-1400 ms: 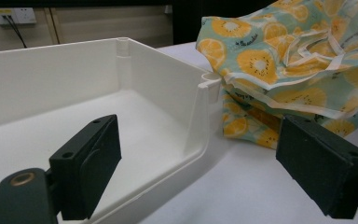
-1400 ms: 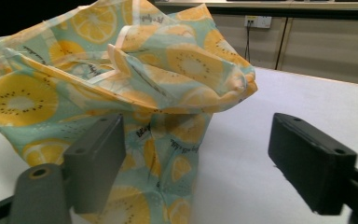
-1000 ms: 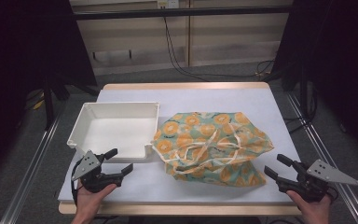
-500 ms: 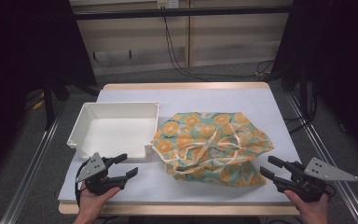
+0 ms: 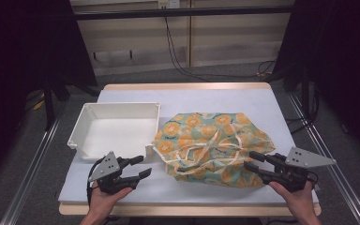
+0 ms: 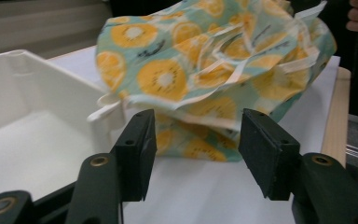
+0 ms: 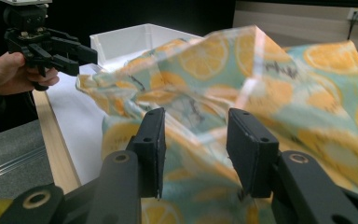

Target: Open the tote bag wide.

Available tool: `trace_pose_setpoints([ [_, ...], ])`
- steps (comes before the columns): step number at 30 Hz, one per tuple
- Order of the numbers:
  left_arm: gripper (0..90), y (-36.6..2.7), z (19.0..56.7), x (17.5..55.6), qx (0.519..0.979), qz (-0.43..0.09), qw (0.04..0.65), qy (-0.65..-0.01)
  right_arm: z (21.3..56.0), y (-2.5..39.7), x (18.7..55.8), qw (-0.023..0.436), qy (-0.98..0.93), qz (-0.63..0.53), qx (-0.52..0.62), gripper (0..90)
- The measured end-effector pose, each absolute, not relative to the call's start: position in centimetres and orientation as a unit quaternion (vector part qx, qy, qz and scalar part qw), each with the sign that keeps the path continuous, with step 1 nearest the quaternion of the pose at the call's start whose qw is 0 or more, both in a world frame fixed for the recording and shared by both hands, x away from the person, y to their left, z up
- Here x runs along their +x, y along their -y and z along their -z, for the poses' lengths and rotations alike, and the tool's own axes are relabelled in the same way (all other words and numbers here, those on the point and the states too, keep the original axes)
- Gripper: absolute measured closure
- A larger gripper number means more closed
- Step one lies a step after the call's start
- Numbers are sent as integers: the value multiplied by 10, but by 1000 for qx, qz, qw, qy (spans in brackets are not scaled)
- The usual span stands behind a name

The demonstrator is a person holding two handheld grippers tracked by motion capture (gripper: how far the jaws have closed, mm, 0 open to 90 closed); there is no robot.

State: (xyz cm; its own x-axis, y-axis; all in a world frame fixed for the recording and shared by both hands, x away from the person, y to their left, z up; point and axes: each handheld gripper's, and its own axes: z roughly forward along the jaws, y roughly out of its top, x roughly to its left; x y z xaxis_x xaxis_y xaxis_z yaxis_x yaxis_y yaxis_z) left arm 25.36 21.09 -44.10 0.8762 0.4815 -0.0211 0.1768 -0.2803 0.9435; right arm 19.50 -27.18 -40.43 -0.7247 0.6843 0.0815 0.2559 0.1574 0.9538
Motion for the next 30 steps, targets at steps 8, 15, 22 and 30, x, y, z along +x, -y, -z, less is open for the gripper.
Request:
trace_pose_setpoints([
  [8, 551, -181, 431, 257, 799, -103, 565, -178, 396, 257, 214, 177, -747, -566, 300, 576],
  [15, 589, -148, 422, 261, 801, -86, 575, -145, 393, 249, 225, 173, -749, -565, 298, 571],
  [22, 574, -113, 416, 259, 807, -63, 577, -109, 388, 241, 237, 172, -752, -565, 294, 570],
  [30, 587, -98, 423, 265, 821, -62, 557, -110, 397, 234, 240, 166, -763, -552, 292, 577],
])
